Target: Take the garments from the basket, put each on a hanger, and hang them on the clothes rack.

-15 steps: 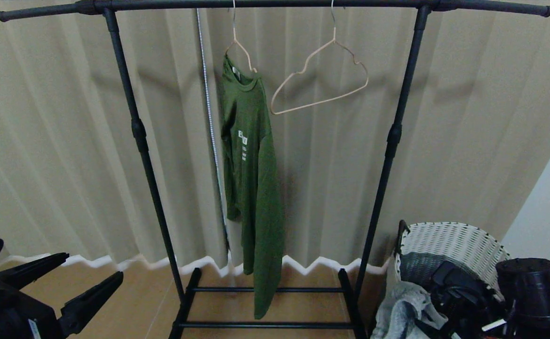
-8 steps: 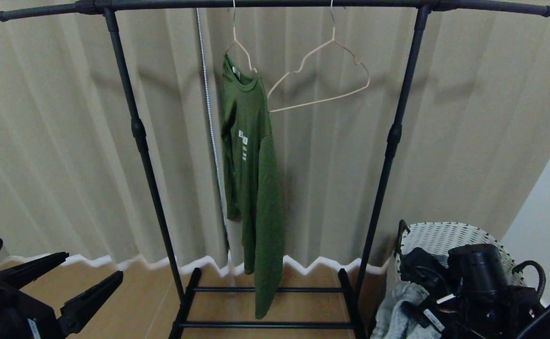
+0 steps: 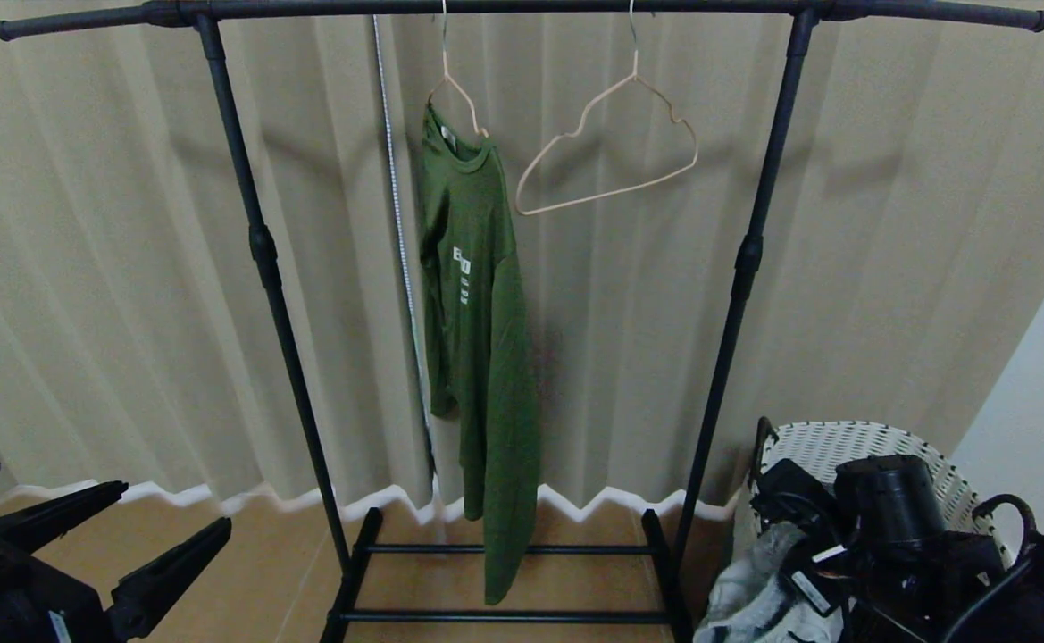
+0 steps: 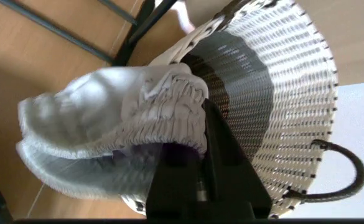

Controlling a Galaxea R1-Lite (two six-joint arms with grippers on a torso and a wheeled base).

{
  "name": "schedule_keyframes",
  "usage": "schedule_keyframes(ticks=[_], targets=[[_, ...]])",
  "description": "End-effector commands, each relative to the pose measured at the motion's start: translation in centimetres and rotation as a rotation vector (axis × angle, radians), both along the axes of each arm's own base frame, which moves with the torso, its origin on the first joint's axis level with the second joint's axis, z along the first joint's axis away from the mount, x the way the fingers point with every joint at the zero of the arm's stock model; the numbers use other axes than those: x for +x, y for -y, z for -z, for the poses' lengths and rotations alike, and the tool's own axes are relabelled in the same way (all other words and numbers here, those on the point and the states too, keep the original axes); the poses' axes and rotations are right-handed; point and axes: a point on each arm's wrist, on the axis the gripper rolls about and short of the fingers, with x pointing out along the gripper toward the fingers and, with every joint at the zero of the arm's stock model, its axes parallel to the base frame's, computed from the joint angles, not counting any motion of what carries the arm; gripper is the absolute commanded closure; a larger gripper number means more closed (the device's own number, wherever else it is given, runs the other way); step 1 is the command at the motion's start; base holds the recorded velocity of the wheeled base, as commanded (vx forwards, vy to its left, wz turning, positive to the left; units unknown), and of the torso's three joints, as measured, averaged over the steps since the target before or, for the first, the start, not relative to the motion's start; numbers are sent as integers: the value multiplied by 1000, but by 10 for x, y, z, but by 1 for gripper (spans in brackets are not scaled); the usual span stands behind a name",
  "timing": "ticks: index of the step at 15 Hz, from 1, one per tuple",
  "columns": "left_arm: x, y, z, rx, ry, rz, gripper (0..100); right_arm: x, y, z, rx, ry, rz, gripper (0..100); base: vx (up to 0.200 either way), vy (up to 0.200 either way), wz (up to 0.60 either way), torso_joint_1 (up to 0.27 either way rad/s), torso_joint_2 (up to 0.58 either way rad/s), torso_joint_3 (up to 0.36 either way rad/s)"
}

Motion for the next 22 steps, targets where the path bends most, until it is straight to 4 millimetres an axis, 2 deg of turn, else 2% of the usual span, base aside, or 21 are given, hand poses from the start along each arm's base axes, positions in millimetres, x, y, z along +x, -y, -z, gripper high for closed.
schedule_keyframes(ticks=[1, 7, 9, 13, 16, 19, 22], targets=[[-6, -1, -3, -7, 35, 0, 0, -8, 2, -19, 25, 74, -1, 100, 0, 0, 0, 0, 0, 0], [-11, -2, 0, 0, 40, 2, 0, -28, 17, -104, 127, 409, 25, 100, 0, 0, 0, 0, 0, 0], [-13, -2, 2, 2, 36, 7, 0, -27, 17, -116, 139, 443, 28, 100, -100, 0, 0, -1, -1, 1], [-6, 9, -4, 21, 39, 108, 0, -8, 12, -143, 169, 541, 28, 100, -150, 0, 0, 5, 2, 2], [11, 38, -13, 45, 11, 297, 0, 6, 6, -154, 186, 581, 16, 100, 0, 0, 0, 0, 0, 0], [45, 63, -25, 55, -13, 346, 0, 12, -4, -169, 223, 631, -13, 100, 0, 0, 0, 0, 0, 0], [78, 95, -24, 71, -64, 401, 0, 20, -20, -178, 333, 656, -47, 100, 0, 0, 0, 0, 0, 0]])
